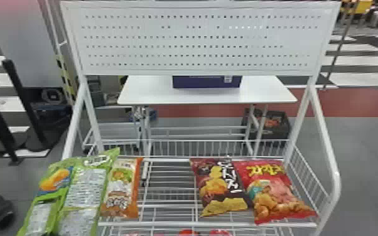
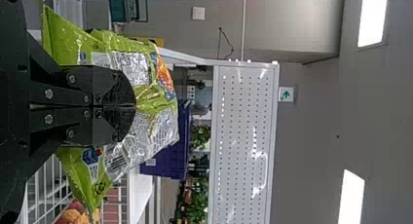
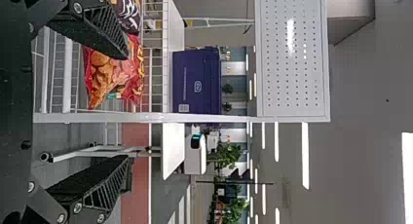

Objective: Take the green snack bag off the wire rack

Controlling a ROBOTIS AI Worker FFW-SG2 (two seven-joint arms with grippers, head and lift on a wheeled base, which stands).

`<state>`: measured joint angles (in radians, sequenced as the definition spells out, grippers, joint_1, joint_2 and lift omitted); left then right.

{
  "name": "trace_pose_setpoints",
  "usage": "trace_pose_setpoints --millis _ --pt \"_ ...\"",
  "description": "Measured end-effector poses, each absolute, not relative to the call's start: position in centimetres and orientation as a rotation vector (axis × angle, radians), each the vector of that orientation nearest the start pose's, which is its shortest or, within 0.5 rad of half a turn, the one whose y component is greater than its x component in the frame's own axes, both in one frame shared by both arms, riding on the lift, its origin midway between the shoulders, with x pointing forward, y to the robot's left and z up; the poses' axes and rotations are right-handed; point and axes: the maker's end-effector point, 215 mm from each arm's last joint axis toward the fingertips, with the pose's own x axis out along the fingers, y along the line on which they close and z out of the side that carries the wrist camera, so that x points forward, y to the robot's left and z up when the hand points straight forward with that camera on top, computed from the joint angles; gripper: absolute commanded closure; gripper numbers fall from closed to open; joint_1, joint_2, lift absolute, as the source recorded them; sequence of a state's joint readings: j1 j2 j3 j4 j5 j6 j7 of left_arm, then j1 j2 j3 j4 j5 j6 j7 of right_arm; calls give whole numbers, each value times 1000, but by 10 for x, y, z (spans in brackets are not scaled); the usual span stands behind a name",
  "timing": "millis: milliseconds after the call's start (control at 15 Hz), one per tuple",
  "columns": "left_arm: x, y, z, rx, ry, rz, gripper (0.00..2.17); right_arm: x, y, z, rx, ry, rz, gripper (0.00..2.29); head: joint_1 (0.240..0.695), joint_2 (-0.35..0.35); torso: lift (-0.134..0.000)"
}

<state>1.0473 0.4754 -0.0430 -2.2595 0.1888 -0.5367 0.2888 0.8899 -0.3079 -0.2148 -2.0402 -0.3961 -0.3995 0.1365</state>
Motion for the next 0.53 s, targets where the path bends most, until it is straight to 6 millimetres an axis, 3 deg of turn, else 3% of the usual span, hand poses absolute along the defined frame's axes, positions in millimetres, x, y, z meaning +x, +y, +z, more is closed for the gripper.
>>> trace_pose_setpoints --millis 533 --pt "288 249 -266 -27 -132 -73 1706 328 -339 -329 8 -29 85 174 499 0 0"
